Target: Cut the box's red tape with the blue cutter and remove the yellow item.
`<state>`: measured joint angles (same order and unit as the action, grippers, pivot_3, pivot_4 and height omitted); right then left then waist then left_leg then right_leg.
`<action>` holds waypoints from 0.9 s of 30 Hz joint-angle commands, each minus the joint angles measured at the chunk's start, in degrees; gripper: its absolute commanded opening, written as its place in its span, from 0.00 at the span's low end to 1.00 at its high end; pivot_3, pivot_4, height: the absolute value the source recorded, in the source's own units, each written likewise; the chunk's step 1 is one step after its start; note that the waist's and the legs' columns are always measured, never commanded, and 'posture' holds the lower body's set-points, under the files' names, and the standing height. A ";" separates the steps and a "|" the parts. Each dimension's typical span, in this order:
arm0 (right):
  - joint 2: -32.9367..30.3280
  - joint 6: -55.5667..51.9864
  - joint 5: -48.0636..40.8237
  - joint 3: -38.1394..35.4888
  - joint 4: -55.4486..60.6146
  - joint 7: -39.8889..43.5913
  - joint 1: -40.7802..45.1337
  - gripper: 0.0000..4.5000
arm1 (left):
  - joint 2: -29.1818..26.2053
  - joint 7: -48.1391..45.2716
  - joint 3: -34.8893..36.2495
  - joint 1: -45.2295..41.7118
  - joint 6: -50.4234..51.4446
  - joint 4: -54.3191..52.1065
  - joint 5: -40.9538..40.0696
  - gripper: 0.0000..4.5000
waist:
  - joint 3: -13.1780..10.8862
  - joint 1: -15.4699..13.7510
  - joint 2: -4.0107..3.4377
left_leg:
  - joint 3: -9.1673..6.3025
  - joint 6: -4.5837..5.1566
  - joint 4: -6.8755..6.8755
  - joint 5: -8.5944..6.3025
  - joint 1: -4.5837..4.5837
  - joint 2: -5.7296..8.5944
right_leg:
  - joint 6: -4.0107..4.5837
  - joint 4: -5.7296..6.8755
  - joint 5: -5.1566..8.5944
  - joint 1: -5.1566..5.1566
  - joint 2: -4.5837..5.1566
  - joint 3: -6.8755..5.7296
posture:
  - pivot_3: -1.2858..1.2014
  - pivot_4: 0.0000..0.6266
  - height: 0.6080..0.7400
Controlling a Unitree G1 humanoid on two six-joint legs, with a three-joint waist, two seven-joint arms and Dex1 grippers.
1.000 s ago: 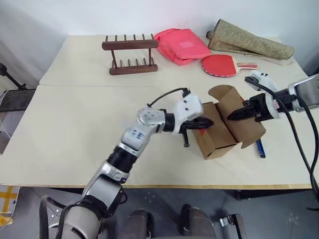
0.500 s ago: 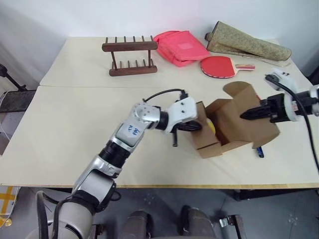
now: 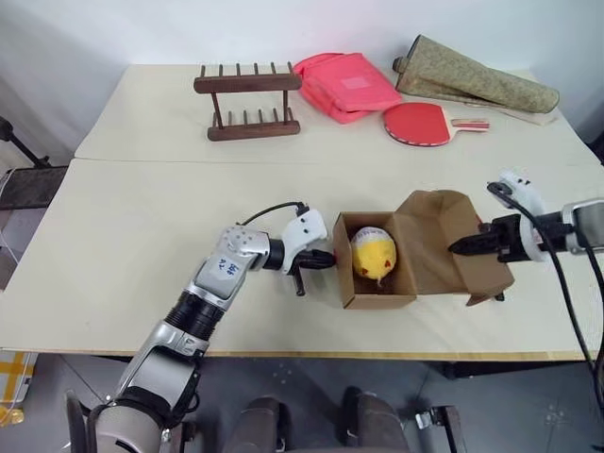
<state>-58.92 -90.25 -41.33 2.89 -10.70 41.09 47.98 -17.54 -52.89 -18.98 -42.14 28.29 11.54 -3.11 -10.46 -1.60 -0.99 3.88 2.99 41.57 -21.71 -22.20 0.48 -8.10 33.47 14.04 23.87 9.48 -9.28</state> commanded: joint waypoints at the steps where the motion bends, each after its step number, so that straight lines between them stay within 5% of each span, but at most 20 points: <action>1: 1.29 -0.05 0.57 -4.38 4.72 -1.83 -1.50 0.01 | -2.48 -2.53 -0.06 -0.65 2.10 -4.13 -0.74 0.00 | 0.00 0.12 0.00 | 0.00 0.00 0.00 0.00 0.00 0.00 | 0.00 -0.02 0.00 0.00 0.00 0.02 | 0.52 0.24 1.00; 6: 2.97 -0.79 1.18 -7.81 7.43 -3.64 -3.36 0.01 | -4.48 -1.66 0.88 -0.67 2.78 -3.61 -0.14 0.00 | 0.00 0.01 0.00 | 0.05 0.02 0.02 0.02 0.03 -0.01 | 0.00 -0.02 0.00 -0.01 0.00 0.09 | 0.52 0.24 1.00; 9: 2.86 -1.17 1.28 -10.59 10.01 -4.58 -5.96 0.13 | -6.31 -1.85 3.72 -0.07 4.24 -4.09 -1.91 0.00 | 0.00 0.01 0.00 | 0.04 0.02 0.03 0.02 0.03 -0.01 | -0.01 -0.02 0.00 -0.02 0.00 0.09 | 0.52 0.24 1.00; 13: -0.59 6.21 -0.17 -13.83 17.97 -0.34 -12.07 0.41 | -11.54 -4.42 8.27 2.41 2.03 -6.34 -4.75 0.18 | -0.02 0.21 -0.03 | 0.01 0.00 -0.05 0.01 0.06 -0.05 | -0.01 -0.01 0.00 0.01 -0.05 0.06 | 0.52 0.24 1.00; 20: -4.16 29.69 -1.61 -29.62 23.97 18.12 -25.62 0.97 | -24.22 -12.65 16.16 11.77 1.08 -8.42 -10.22 0.68 | -0.06 0.24 0.00 | 0.09 -0.04 -0.13 -0.01 0.19 -0.08 | -0.01 -0.04 0.00 -0.02 -0.12 0.13 | 0.52 0.24 1.00; 24: -4.53 33.66 -4.00 -32.50 25.97 25.53 -32.65 1.00 | -28.59 -13.65 17.85 17.11 -2.26 -6.68 -9.63 0.96 | -0.08 -0.10 0.03 | 0.11 -0.04 -0.13 -0.01 0.35 -0.08 | -0.01 -0.08 0.00 -0.25 -0.11 0.14 | 0.52 0.24 1.00; 27: -3.22 33.37 -6.03 -31.42 27.57 24.83 -33.02 1.00 | -29.14 -13.34 17.95 18.15 -1.85 -7.08 -10.08 0.99 | -0.10 0.05 0.05 | 0.12 -0.04 -0.17 -0.02 0.78 -0.07 | -0.01 -0.10 0.00 -0.62 -0.07 0.23 | 0.52 0.24 1.00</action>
<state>-62.30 -57.59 -45.31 -27.44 14.79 65.64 14.66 -46.13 -66.05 -1.58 -24.50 26.62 5.28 -12.58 -10.55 -1.54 -0.93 4.06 2.95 41.40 -21.72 -21.40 0.42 -8.11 33.37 14.04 23.25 9.43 -8.99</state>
